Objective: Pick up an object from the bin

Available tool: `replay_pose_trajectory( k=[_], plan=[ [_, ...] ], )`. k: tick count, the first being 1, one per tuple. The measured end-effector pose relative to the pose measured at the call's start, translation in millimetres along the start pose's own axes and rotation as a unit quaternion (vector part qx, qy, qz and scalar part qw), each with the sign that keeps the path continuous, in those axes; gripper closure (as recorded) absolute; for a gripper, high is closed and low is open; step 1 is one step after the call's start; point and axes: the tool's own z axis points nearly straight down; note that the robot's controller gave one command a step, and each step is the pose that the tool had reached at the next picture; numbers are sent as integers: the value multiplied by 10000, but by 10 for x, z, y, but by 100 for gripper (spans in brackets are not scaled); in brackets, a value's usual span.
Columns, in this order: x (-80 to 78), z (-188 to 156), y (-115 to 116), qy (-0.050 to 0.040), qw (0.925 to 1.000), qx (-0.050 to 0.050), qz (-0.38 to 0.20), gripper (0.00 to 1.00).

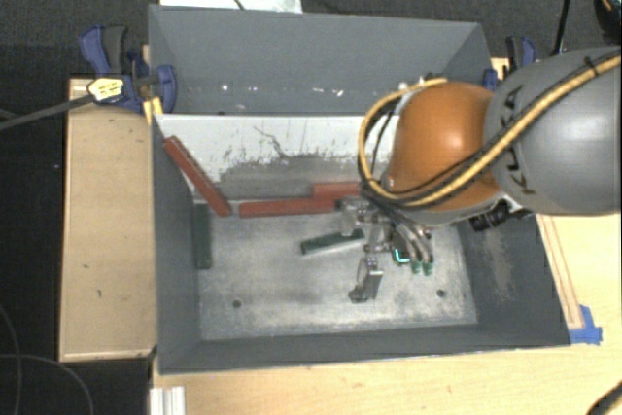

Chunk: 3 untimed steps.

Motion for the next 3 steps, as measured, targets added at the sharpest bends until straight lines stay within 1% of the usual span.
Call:
replay_pose_trajectory(
  k=[1, 2, 3],
  plan=[
    [-704, 896, 63, -20, 9990, -2, -448, 0],
    [-714, 855, 61, -45, 9991, -4, -424, 100],
    [-778, -675, 160, -88, 9993, -8, -350, 100]
  ],
)
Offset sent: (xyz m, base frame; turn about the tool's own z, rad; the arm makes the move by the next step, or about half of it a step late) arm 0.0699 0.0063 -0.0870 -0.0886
